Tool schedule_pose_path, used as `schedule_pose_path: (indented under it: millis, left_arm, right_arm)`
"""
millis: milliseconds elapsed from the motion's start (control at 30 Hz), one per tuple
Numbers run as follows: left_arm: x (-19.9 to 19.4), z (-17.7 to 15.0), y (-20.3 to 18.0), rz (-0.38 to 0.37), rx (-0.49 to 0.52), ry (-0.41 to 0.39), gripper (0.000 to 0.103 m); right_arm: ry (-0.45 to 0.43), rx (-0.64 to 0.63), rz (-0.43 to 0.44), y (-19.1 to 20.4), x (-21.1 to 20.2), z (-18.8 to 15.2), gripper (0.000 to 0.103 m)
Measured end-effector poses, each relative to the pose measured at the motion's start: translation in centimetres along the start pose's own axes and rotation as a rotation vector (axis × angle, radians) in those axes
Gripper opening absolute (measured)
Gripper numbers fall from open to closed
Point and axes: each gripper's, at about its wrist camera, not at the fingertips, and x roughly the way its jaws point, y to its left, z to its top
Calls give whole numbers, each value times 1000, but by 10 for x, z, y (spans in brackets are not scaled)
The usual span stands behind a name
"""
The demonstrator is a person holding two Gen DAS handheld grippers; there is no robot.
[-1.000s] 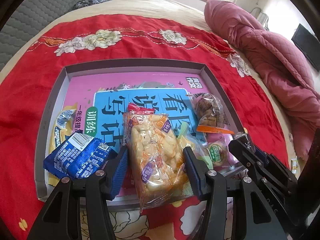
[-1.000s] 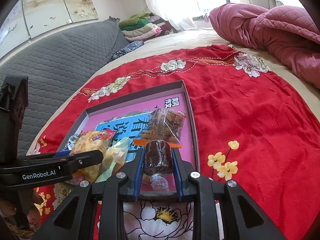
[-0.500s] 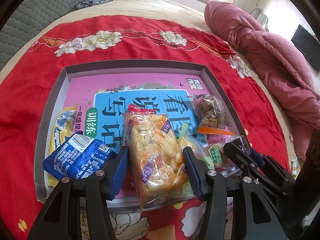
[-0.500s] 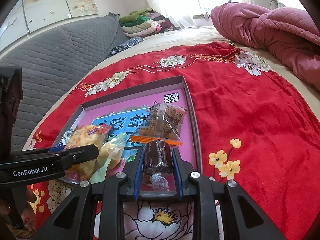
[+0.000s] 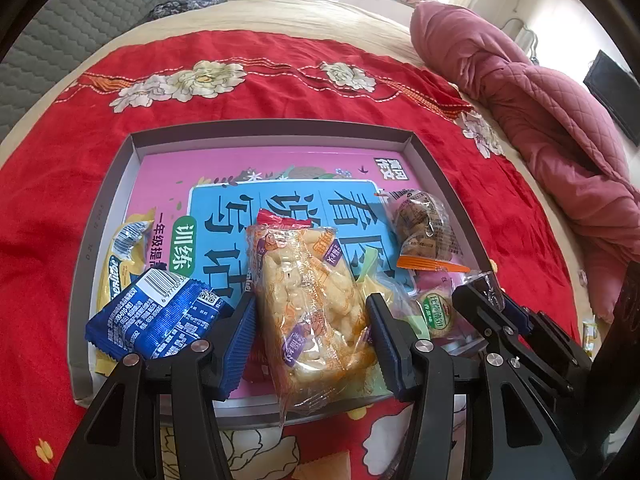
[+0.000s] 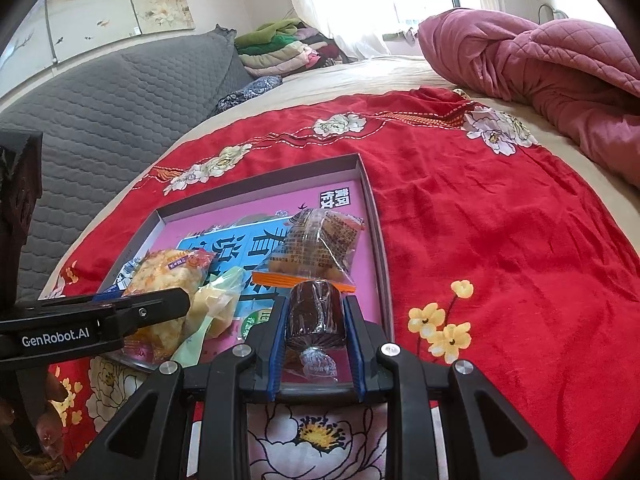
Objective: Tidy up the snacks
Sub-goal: 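Open the right tool releasing the brown candy while the left tool releases the cracker bag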
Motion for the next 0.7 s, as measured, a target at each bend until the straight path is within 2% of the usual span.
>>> schedule_pose_path:
  millis: [700]
  left_arm:
    - [-4, 0, -1, -30, -8, 10, 57]
  right_arm:
    - [-21, -9, -34, -2, -6, 2, 30]
